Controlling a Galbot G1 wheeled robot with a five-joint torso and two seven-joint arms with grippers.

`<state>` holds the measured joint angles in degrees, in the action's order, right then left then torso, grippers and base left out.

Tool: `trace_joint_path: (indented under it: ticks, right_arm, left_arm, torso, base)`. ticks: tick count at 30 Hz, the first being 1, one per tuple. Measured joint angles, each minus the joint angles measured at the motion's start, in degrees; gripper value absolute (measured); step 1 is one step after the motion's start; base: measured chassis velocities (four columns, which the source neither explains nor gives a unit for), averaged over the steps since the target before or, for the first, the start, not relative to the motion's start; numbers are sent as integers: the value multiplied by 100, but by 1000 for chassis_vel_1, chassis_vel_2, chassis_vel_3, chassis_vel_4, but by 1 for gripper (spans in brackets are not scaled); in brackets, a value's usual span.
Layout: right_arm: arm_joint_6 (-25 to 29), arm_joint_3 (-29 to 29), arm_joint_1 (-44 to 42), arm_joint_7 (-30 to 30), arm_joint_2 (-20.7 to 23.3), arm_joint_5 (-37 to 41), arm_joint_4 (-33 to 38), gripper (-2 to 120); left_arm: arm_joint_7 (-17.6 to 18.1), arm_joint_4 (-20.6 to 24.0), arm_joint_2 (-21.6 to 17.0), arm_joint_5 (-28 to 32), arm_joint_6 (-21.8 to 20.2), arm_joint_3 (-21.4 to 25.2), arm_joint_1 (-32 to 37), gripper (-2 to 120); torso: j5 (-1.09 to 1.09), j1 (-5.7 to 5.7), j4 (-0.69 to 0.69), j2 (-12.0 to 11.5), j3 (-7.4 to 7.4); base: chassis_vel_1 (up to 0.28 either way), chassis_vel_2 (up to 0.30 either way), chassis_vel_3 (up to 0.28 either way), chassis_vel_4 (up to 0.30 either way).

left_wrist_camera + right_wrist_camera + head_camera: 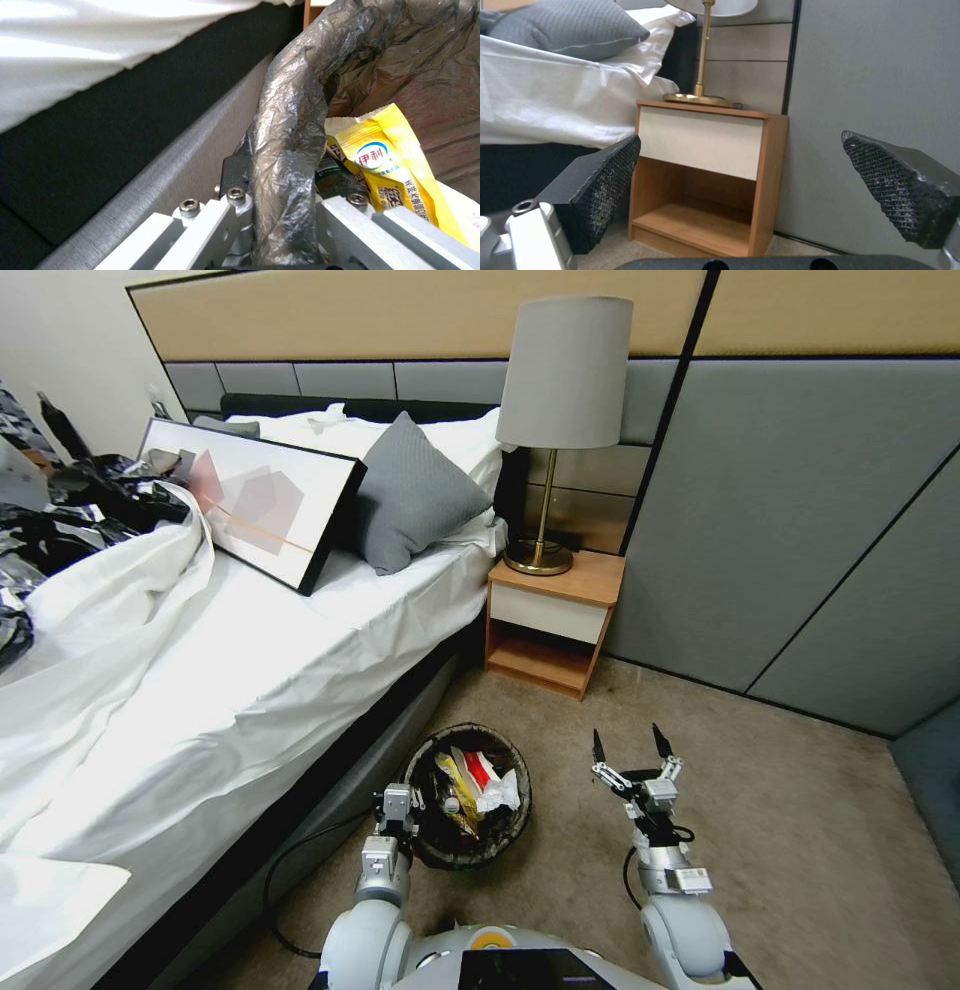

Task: Pick up the trash bin, then pick up the garbage from the floor and place it into the trash bin.

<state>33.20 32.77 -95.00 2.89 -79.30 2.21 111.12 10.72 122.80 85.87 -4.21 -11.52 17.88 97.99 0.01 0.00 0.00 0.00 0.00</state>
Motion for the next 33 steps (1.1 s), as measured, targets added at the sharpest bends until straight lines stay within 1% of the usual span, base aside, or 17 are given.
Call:
trace_joint_path:
  ticks: [3,13,18,27,33]
  right_arm:
    - [45,69,-12,115,-47,19,-177,100]
    - [37,80,10,134,-53,40,-190,100]
    - [6,85,64,133,-34,49,-180,100]
    - [-201,51,215,130,1,163,-131,100]
    - [-370,7,323,271,28,294,-40,100]
  left_arm:
    - [0,69,-15,-8,-1,-5,31,1]
    - [-13,198,-38,-43,-36,-9,83,1]
    - [-3,221,-69,-53,-44,-37,157,1]
    - [-5,246,-110,-44,-62,-74,238,1]
    - [-9,234,-111,-45,-62,-79,242,1]
  torso:
    - [0,0,0,0,0]
    - [-1,0,-1,0,0]
    - [-1,0,0,0,0]
    - [-1,0,0,0,0]
    - [-1,0,0,0,0]
  base:
    - [0,0,0,0]
    - [0,0,0,0]
    - [44,54,40,62]
    - [74,86,86,80]
    - [119,119,124,118]
